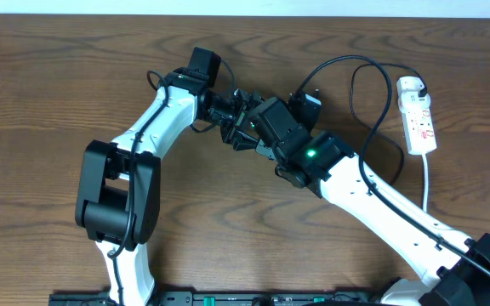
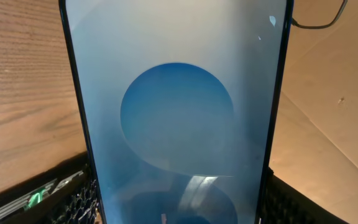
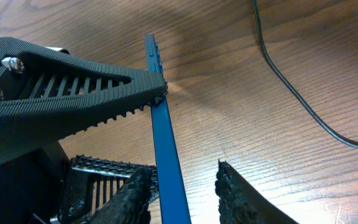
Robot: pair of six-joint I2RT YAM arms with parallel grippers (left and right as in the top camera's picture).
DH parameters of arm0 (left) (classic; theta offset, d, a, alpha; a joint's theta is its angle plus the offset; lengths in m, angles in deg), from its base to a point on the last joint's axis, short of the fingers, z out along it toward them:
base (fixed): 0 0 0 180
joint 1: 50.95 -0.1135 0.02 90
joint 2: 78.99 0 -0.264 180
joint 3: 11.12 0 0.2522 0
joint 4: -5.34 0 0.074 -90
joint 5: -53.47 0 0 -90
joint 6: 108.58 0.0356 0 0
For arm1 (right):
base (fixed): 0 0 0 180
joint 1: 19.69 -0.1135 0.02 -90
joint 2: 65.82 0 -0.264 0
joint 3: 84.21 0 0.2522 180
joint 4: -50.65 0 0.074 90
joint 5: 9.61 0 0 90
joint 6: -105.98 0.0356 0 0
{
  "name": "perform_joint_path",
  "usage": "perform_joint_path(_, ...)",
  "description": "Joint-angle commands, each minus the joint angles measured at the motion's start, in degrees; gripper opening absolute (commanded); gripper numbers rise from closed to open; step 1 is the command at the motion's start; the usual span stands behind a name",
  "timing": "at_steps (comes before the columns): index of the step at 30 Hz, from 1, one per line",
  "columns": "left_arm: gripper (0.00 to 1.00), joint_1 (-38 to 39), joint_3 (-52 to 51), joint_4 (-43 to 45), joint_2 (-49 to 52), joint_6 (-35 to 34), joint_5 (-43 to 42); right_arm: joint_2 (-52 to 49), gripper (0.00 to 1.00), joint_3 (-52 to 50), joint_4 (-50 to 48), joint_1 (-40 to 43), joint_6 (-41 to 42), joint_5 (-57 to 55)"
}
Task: Plug charger to phone and switch on socket
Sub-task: 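Move the right gripper toward the phone and grasp its side edge, then open the left gripper and pull the phone away with the right gripper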
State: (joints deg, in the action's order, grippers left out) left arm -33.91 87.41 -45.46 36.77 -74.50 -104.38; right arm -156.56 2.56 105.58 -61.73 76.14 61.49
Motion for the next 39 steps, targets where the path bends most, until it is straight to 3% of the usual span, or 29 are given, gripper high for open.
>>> perform_joint_path(1,0.66,0.1,-0.1,0.0,-1.6,-1.4,-3.1,-0.5,0.31,1.0,0.0,-0.4,0.7,-0.9)
perform_joint_path(29,0.66,0.1,-0.1,0.1,-1.6,-1.8,-3.5,-0.5,0.05,1.0,0.0,-0.4,0.7,0.0)
perform_joint_path(39,0.67,0.0,-0.1,0.1,-1.6,-1.8,-3.5,-0.4,0.01,1.0,0.0,-0.4,0.4,-0.1)
